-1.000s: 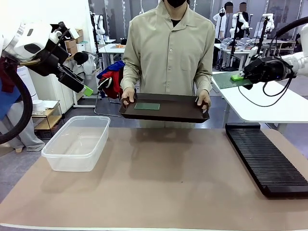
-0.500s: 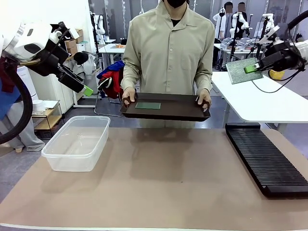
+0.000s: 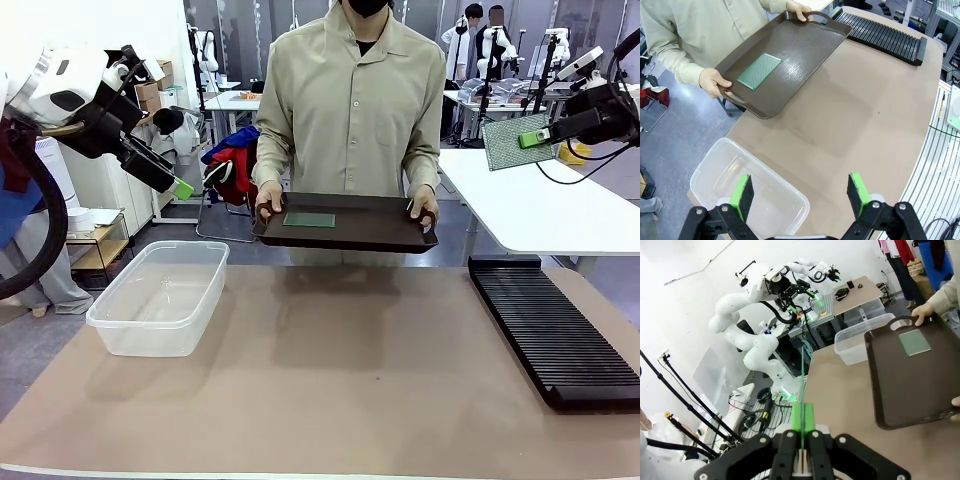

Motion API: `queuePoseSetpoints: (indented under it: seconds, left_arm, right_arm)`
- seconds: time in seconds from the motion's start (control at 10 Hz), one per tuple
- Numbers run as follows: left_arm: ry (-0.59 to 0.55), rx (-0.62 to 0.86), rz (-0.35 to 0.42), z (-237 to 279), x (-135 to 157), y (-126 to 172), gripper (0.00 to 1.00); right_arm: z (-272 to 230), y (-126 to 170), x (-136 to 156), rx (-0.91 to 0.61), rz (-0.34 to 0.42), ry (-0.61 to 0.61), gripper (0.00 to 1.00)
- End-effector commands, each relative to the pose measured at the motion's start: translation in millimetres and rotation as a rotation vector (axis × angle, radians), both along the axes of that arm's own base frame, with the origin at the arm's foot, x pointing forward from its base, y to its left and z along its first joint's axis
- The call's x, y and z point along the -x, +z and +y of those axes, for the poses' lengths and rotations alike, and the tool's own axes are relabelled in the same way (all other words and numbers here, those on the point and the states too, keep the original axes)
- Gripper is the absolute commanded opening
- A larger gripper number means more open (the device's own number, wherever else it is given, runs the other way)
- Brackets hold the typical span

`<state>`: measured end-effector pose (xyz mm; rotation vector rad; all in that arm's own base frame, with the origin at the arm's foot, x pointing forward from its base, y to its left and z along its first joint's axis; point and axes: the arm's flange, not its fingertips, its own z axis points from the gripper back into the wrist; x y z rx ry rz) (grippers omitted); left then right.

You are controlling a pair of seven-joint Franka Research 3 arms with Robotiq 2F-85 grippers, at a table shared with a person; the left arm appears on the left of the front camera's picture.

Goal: Sort PCBs into racks and boxes based on the side picked up.
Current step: If the short side of the Blank PCB is picked up, insert it into the PCB Rack ; if the long side is picked up, place it in the Organizing box.

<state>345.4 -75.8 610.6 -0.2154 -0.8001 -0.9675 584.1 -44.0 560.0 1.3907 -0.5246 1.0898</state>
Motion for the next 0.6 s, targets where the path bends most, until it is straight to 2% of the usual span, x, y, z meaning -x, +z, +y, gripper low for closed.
queuePoseSetpoints:
  seconds: [0.0,0.1,0.2,0.3,0.5]
  left_arm:
    - [-0.001,0.003,0.009,2.6,-1.3,-0.2,1.0]
    - [-0.001,0.003,0.009,2.6,-1.3,-0.2,1.0]
    - [-0.001,0.003,0.009,2.6,-1.3,-0.2,1.0]
    - [-0.001,0.003,0.009,2.6,-1.3,-0.2,1.0]
    - [-0.001,0.003,0.009,2.6,-1.3,-0.2,1.0]
  right_arm:
    - [5.9,2.2,3.9,0.016,0.024,0.007,0.02]
    - [0.0,0.0,0.0,0.0,0.0,0.0,0.02]
    - [-4.5,-4.2,-5.6,-0.018,-0.031,0.086,0.02]
    - [-16.0,-7.4,-12.9,-0.025,-0.042,0.11,0.02]
    - [-37.4,-12.1,-23.7,0.011,-0.138,0.188,0.02]
